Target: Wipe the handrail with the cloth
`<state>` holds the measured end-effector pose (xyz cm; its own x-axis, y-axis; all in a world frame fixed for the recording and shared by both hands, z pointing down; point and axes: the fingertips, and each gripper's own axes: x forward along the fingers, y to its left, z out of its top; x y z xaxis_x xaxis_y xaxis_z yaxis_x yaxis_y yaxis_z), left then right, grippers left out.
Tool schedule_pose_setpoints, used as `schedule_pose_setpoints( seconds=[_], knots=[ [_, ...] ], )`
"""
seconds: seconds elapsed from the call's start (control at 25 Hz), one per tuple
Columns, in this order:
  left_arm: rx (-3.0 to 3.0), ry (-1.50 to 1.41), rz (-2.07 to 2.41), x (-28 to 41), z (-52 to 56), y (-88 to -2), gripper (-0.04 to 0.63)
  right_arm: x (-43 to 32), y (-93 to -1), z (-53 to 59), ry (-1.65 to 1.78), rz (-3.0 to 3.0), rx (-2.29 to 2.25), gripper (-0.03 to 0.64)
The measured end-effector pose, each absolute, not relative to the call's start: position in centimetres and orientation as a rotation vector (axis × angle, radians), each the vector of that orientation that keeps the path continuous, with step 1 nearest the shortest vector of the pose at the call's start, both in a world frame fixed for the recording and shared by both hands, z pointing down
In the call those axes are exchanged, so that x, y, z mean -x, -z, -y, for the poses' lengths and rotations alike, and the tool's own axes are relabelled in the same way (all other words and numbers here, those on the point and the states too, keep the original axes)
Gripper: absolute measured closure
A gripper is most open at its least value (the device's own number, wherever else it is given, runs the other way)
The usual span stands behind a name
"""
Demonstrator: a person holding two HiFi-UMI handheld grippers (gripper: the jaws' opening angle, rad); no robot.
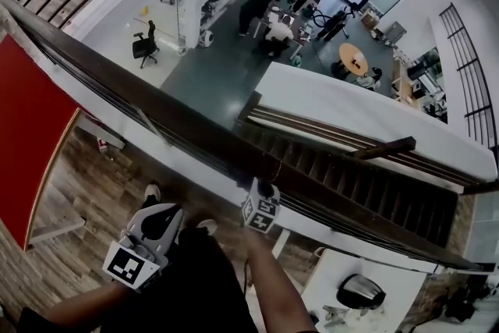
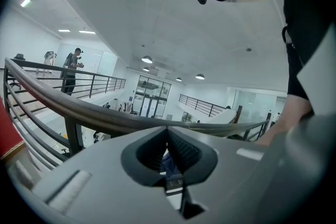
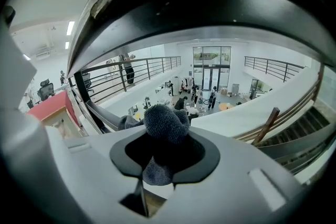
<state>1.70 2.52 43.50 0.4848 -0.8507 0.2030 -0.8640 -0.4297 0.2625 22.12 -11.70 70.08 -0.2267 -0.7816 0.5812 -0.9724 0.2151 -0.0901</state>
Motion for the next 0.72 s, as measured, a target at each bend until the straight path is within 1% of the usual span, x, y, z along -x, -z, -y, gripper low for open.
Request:
schedule_pose_setpoints(
  seconds=[0.72],
  knots=[
    [-2.408, -0.104, 1.419, -2.3, -2.9, -44.3, 0.595, -26.0, -70.5, 11.7, -0.665, 2.027, -1.717, 0.525]
  ],
)
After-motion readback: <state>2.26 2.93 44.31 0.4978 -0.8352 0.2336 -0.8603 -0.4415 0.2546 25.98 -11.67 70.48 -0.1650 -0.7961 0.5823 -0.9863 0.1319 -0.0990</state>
